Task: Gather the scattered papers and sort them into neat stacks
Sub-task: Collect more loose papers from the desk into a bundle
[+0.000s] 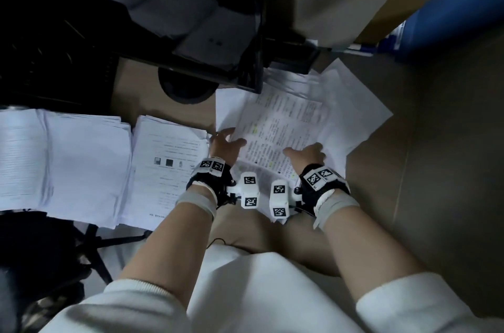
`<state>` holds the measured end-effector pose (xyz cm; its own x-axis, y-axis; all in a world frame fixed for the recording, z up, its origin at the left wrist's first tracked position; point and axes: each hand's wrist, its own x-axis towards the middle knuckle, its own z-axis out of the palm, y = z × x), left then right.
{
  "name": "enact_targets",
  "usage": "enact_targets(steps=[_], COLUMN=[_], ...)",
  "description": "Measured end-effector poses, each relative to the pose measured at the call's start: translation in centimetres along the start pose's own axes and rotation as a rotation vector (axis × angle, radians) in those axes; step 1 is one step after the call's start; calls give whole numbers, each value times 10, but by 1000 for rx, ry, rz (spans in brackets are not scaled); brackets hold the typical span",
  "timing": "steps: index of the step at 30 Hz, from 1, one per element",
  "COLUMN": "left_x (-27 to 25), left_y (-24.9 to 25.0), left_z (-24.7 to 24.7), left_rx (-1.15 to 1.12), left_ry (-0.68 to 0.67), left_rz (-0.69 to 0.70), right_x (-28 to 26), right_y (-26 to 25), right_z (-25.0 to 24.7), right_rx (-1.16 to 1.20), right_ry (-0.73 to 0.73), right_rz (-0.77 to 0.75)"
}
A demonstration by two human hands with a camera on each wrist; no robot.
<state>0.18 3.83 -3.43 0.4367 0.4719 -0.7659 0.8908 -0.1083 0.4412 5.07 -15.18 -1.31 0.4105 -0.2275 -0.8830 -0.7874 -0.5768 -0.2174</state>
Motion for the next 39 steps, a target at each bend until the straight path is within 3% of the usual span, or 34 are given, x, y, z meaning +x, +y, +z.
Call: enact_targets(steps=[2, 6, 11, 17, 22, 25, 31, 35, 39], left_x=[4, 2, -11, -32, -25, -17, 1, 10, 13], left_y=[0, 11, 16, 11, 31, 36, 38, 40, 43], left_z=[1, 2, 21, 56, 56, 48, 39, 32, 30], left_rx=[4, 31, 75, -4, 290, 281, 358, 348, 311], left_ry=[-29, -99, -236, -358, -168, -95, -153, -154, -173], left_rz=[-11, 16, 33, 66, 235, 252, 228, 194, 108], right_x=[1, 6, -5, -12, -13, -7, 2, 12, 2], right_y=[-2, -2, 14, 61, 52, 39, 22, 10, 5], right_z=[7, 8, -10, -45, -47, -43, -38, -34, -42], right_rx=[11, 199, 144, 85, 286, 348, 513, 602, 472], right_ry=[41, -28, 74, 157, 116, 72, -80, 70, 118], right_rz=[34, 36, 63, 240, 223, 219, 248, 189, 215])
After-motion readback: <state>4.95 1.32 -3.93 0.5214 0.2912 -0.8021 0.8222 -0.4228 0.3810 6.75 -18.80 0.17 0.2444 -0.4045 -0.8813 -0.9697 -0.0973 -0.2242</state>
